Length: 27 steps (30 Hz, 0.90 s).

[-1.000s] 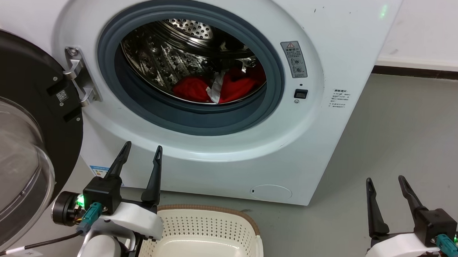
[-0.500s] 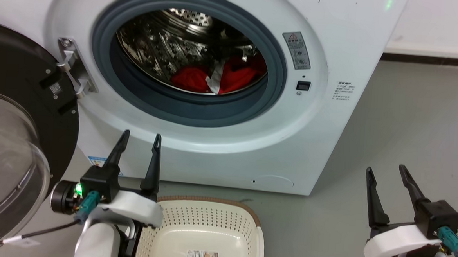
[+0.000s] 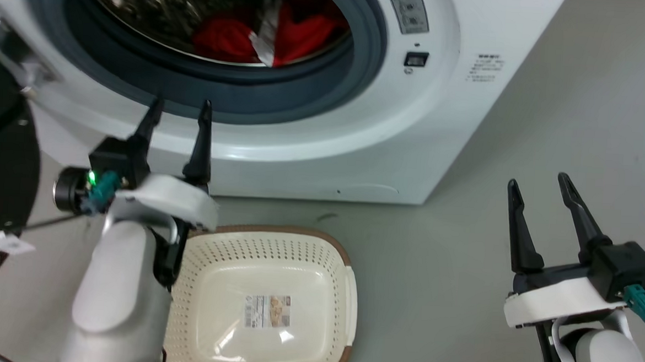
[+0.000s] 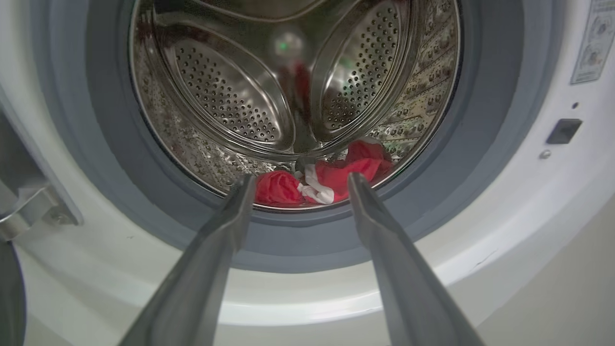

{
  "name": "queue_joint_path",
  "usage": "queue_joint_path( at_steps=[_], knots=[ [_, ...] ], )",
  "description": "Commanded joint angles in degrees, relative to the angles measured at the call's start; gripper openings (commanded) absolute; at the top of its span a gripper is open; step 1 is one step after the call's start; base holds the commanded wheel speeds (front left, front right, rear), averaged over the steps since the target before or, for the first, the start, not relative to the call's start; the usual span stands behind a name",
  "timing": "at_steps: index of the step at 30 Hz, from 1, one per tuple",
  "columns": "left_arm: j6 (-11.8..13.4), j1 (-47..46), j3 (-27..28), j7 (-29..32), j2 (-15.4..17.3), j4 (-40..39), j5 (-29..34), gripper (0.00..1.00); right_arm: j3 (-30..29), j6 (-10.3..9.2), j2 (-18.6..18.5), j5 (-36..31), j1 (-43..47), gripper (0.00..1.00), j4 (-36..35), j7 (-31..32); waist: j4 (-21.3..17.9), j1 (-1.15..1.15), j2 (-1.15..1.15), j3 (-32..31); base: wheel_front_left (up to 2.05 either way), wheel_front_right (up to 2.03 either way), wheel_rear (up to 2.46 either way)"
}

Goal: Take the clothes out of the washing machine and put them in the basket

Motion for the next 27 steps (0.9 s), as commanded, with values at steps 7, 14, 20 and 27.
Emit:
queue_joint_path(
  at_steps=[7, 14, 20, 27],
  knots=[
    [-0.35, -11.63, -0.75, -0.16, 3.97, 9.73, -2.24, 1.00, 2.06, -0.04, 0.13, 1.65, -3.30, 1.00, 0.90, -1.67, -6.36, 0.00, 0.00, 7.54, 0.00, 0.00, 0.00],
    [-0.37, -22.78, -3.92, 2.42, 8.34, 19.01, -5.24, 1.00, 4.42, -0.04, 0.15, 4.15, -4.73, 1.00, 2.64, -2.94, -10.85, 0.00, 0.00, 11.33, 0.00, 0.00, 0.00],
    [-0.38, -31.32, -6.22, 8.07, 12.20, 25.32, -9.08, 1.00, 6.38, -0.03, 0.15, 6.73, -5.60, 1.00, 3.74, -3.76, -14.47, 0.00, 0.00, 14.48, 0.00, 0.00, 0.00],
    [-0.39, -40.50, -8.93, 17.68, 15.95, 30.10, -13.29, 1.00, 8.58, -0.04, 0.16, 9.40, -7.10, 1.00, 4.09, -4.09, -18.05, 0.00, 0.00, 18.58, 0.00, 0.00, 0.00]
  ],
)
